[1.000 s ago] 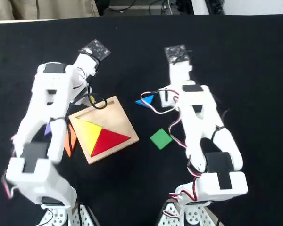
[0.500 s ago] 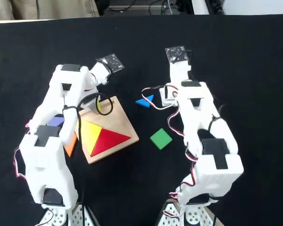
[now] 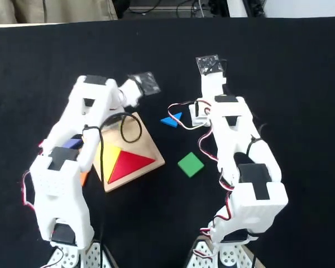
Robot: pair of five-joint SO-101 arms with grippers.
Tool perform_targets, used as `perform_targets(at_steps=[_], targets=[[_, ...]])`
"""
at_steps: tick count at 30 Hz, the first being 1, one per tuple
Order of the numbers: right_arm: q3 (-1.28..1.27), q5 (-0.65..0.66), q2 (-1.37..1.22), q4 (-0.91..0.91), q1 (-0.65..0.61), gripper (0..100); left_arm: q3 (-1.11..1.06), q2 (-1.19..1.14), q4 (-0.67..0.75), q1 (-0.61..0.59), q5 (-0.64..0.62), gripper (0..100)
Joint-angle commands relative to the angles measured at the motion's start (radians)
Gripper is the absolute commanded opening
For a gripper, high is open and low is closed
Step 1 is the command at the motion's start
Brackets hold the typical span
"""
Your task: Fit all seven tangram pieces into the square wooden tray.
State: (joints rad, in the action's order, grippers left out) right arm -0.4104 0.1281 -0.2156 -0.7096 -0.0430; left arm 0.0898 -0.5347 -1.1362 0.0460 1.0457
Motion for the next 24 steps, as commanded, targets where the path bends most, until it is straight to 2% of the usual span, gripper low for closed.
perform_targets(at_steps=[1, 9, 13, 19, 24], targets=[[0.061, 0.011, 0.005, 0.000, 0.015, 1.5, 0.070, -0.003, -0.129, 0.005, 0.120, 7], [0.061, 0.011, 0.005, 0.000, 0.015, 1.5, 0.117, -0.075, -0.161, 0.024, 0.129, 8], [0.064, 0.011, 0.005, 0.002, 0.043, 1.4, 0.117, -0.086, -0.173, 0.085, 0.132, 8], [0.102, 0.000, -0.002, 0.011, 0.132, 1.2, 0.196, -0.086, -0.284, 0.185, 0.173, 8], [0.088, -0.046, -0.002, 0.049, 0.144, 1.2, 0.257, -0.086, -0.331, 0.263, 0.172, 8]])
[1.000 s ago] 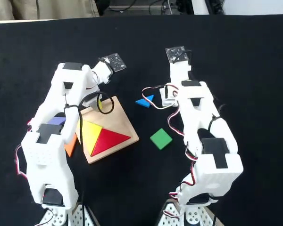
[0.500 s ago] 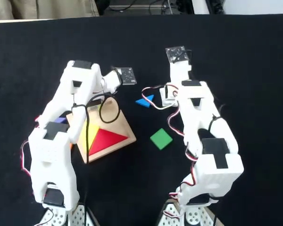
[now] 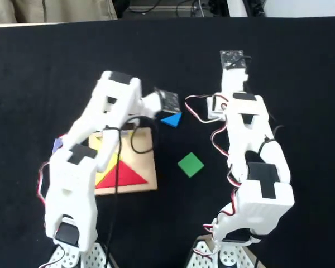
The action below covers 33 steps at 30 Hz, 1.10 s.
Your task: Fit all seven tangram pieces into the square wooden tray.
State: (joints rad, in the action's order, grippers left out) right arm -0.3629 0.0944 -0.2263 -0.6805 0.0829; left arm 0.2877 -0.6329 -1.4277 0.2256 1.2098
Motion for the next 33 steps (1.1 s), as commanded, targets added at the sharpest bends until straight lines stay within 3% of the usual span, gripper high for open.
perform_targets(at_steps=[1, 10, 16, 22, 24, 33], targets=[[0.041, -0.012, 0.008, 0.020, 0.018, 1.2, 0.062, 0.012, -0.040, 0.097, 0.000, 8], [0.041, -0.012, 0.008, 0.020, 0.018, 1.5, 0.079, 0.018, -0.046, 0.130, -0.057, 8], [0.041, -0.012, 0.008, 0.020, 0.018, 1.5, 0.185, 0.074, -0.146, 0.096, -0.144, 26], [0.041, -0.012, 0.008, 0.020, 0.018, 1.5, 0.236, 0.164, -0.241, 0.041, -0.107, 25], [0.039, -0.012, 0.008, 0.020, 0.018, 1.5, 0.271, 0.229, -0.334, 0.007, -0.060, 25], [0.039, -0.011, 0.005, 0.020, 0.012, 1.4, 0.030, 0.658, -0.328, -0.311, -0.077, 25]])
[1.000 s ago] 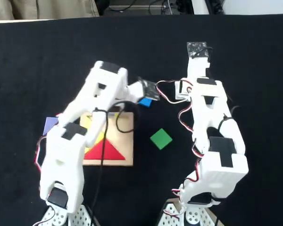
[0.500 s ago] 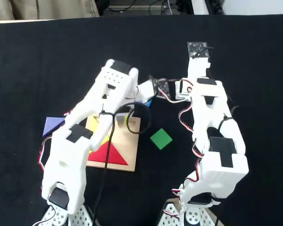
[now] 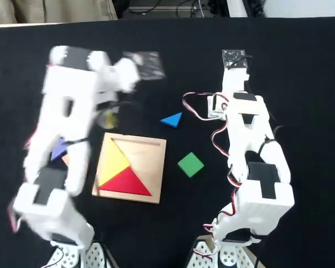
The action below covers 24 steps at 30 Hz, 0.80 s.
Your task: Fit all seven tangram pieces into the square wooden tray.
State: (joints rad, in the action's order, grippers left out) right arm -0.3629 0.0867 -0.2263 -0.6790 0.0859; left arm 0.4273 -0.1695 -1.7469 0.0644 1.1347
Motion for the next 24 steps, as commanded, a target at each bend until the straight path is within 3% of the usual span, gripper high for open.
perform_targets(at_steps=[1, 4, 9, 15, 24], targets=[[0.039, -0.003, 0.002, 0.018, 0.009, 1.4, -0.163, 0.218, -0.006, -0.186, -0.002, 25], [0.048, -0.003, -0.022, 0.018, 0.008, 1.4, -0.360, 0.242, 0.100, -0.309, -0.003, 25], [0.067, -0.003, -0.042, 0.012, 0.008, 1.2, -0.665, 0.230, 0.457, -0.467, -0.003, 25], [0.067, -0.003, -0.045, 0.012, 0.008, 1.2, -0.854, 0.227, 0.687, -0.487, -0.100, 25], [0.067, -0.003, -0.044, 0.014, 0.008, 1.2, -1.027, 0.224, 1.003, -0.513, -0.101, 26]])
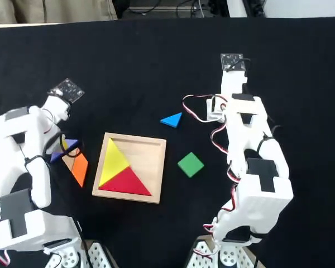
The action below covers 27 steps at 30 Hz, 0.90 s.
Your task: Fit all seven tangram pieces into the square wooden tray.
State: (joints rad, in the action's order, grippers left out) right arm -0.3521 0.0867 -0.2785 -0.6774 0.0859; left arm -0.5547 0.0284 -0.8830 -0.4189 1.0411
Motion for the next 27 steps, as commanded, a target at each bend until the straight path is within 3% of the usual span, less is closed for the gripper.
perform_targets(at_steps=[1, 14, 21, 27], targets=[[0.056, -0.003, 0.010, 0.011, 0.008, 1.2, -0.061, 0.026, 0.166, -0.035, -0.008, 26], [0.056, -0.003, 0.013, 0.011, 0.008, 1.2, -0.070, -0.086, 0.203, -0.035, -0.008, 26], [0.056, -0.003, 0.013, 0.011, 0.008, 1.2, 0.097, -0.114, 0.048, -0.015, -0.009, 26], [0.056, -0.003, 0.013, 0.011, 0.008, 1.2, 0.194, -0.293, 0.023, -0.005, -0.015, 25]])
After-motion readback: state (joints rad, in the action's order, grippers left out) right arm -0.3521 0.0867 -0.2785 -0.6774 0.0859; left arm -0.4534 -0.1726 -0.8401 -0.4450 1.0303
